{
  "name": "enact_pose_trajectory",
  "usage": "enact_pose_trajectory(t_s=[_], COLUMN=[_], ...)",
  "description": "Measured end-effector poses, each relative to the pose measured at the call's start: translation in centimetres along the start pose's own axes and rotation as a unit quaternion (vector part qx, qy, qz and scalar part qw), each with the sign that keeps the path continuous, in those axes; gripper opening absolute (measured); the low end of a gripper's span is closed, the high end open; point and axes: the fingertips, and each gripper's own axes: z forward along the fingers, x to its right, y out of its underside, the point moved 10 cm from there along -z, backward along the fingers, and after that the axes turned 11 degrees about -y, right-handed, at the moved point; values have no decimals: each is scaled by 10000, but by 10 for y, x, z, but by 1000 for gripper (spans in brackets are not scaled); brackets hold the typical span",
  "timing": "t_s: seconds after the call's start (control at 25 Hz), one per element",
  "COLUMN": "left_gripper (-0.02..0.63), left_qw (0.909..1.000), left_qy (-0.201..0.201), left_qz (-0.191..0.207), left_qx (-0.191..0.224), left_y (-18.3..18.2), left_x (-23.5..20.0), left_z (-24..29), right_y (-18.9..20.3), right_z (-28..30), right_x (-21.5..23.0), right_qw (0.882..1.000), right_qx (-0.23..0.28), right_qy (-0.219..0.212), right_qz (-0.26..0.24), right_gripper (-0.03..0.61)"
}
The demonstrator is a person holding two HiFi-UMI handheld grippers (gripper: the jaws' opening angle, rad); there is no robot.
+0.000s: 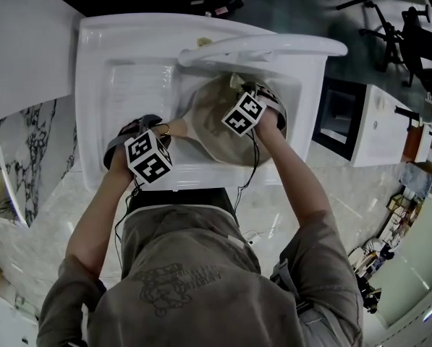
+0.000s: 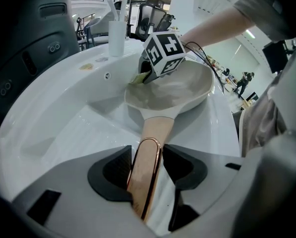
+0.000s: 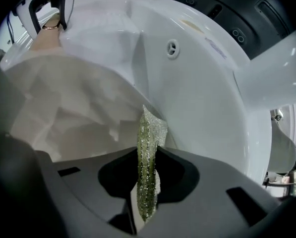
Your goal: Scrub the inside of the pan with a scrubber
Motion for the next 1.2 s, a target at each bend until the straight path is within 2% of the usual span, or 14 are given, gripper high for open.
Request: enact_pose_trajectory(t_s=[0.24, 0.4, 0.52, 0.68, 0.8, 0.96, 1.08, 1.2], left_gripper=[207, 206, 206, 204, 204, 201, 199, 199], left_qw=[10000, 10000, 9999, 9999, 9999, 9997, 9997, 9997], left_qy=[18, 86, 104, 145, 164, 230, 255, 229], left_qz=[-22, -31, -36, -28, -12, -40, -49, -43], left_qx=[3, -35, -31, -13, -26, -38, -39, -22], left_y=[0, 0, 0, 0, 0, 1, 1, 1], left_x=[0, -1, -1, -1, -2, -1, 0, 0], left_z=[0, 1, 1, 1, 0, 1, 1, 1], right_y=[6, 12, 16, 20, 18, 19, 22, 26], right_z=[13, 11, 2, -16, -31, -48, -54, -61], right_x=[-18, -38, -47, -58, -71, -89, -95, -96], right_qw=[9954, 9840, 9788, 9672, 9523, 9176, 8993, 8780], right_qx=[-428, -714, -810, -838, -798, -751, -725, -693], right_qy=[-813, -1587, -1804, -2332, -2882, -3862, -4282, -4731], right_qz=[-286, -371, -527, -551, -605, -570, -515, -213], right_gripper=[72, 72, 72, 72, 72, 72, 72, 72])
